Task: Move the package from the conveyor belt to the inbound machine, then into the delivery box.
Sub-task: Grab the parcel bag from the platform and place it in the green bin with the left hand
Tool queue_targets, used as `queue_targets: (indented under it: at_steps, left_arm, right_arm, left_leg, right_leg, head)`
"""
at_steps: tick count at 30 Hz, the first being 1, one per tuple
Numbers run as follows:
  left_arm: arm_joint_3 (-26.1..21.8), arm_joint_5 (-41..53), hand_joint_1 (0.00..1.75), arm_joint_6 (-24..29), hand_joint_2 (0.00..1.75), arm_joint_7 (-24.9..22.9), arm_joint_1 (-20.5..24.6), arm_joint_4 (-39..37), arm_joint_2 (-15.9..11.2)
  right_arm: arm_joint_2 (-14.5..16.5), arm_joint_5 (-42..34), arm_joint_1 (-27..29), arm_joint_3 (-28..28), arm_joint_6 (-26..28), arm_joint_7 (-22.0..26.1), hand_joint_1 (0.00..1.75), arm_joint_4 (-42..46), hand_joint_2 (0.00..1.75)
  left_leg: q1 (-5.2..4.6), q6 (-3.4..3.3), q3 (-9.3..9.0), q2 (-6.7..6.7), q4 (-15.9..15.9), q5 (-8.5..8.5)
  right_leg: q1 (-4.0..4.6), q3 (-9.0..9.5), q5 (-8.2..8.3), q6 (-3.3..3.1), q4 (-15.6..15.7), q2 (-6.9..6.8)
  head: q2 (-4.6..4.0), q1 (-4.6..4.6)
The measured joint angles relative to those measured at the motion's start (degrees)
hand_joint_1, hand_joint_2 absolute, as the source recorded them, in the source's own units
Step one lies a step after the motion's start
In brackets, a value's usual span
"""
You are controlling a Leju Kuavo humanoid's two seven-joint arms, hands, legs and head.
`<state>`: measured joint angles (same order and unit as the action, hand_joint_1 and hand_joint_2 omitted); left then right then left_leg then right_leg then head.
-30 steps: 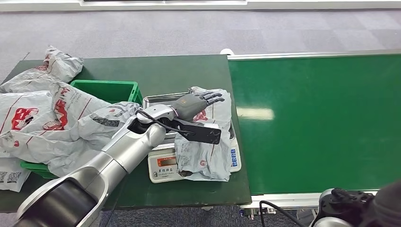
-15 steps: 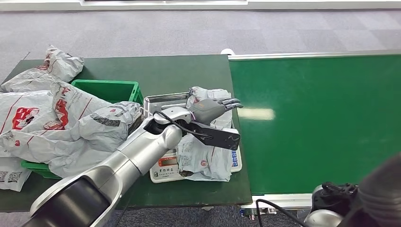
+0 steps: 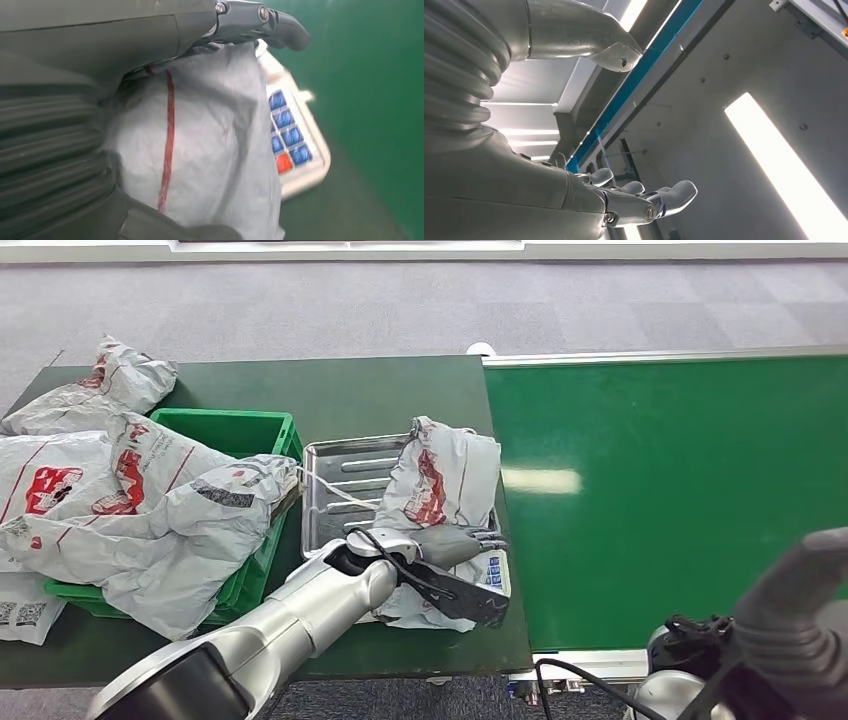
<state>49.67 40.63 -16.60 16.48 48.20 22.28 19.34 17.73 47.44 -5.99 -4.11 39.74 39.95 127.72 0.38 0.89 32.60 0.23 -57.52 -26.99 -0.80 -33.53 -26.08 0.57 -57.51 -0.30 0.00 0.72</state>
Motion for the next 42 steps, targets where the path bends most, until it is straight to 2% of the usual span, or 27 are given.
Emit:
queue_targets:
  at_steps: [2,4,6,7,18,37,42]
  left_arm:
    - [1.2,1.2,0.07,0.0,0.87,-0.7,-0.2,-0.6,0.0]
    - [2.4,2.3,0.9,-0.1,1.75,-1.7,-0.1,-1.2,-0.1]
    - [3.3,2.6,1.7,-0.1,1.75,-2.7,0.1,-1.6,-0.3]
    - [3.6,2.6,1.75,0.2,1.75,-3.2,0.1,-1.8,-0.5]
    - [5.0,2.8,1.75,4.5,1.75,-5.6,0.6,-2.4,-1.8]
    - [5.0,2.5,1.75,8.4,1.75,-5.5,0.9,-1.9,-4.2]
    - [4.5,2.0,1.75,12.8,1.75,-5.1,1.1,-0.5,-5.2]
  right_arm:
    - [0.0,-0.7,0.0,0.0,0.0,0.0,0.0,-0.1,1.75]
    - [0.0,-1.3,0.0,0.0,0.0,0.0,0.0,-0.1,1.75]
    - [0.0,-1.5,0.0,0.0,0.0,0.0,0.0,-0.1,1.75]
    - [0.0,-1.6,0.0,0.0,0.0,0.0,0.0,-0.1,1.75]
    - [0.0,-3.1,-0.1,-0.3,0.0,0.0,0.0,-0.1,1.75]
    - [0.0,-3.1,0.0,-0.7,0.0,0.0,0.0,0.3,1.75]
    - [-0.2,-1.3,0.8,-1.0,0.0,0.0,0.0,0.3,1.75]
  left_leg:
    - [0.0,0.0,-0.02,-0.01,0.0,0.0]
    - [0.0,-0.01,-0.05,-0.01,0.0,-0.01]
    - [0.0,-0.01,-0.11,-0.01,0.0,-0.01]
    - [0.0,-0.01,-0.15,0.0,0.0,-0.02]
    - [0.03,-0.03,-0.33,0.09,0.1,-0.23]
    - [0.02,0.02,-0.81,0.09,0.1,-0.13]
    - [0.02,0.05,-0.87,0.09,0.1,-0.06]
  right_leg:
    - [0.0,0.04,0.0,0.0,0.0,0.0]
    - [0.0,0.1,0.0,0.0,0.0,-0.01]
    - [0.0,0.17,0.0,0.01,0.0,-0.01]
    - [0.0,0.21,-0.01,0.01,0.0,-0.01]
    - [0.02,0.79,-0.2,-0.01,0.0,0.02]
    - [0.02,0.88,-0.15,-0.02,0.0,0.02]
    - [0.03,0.79,-0.11,-0.06,0.0,0.02]
  head:
    - [0.0,0.0]
    - [0.0,0.01]
    - [0.0,0.01]
    - [0.0,0.01]
    - [0.0,0.01]
    - [0.0,0.01]
    - [0.0,0.01]
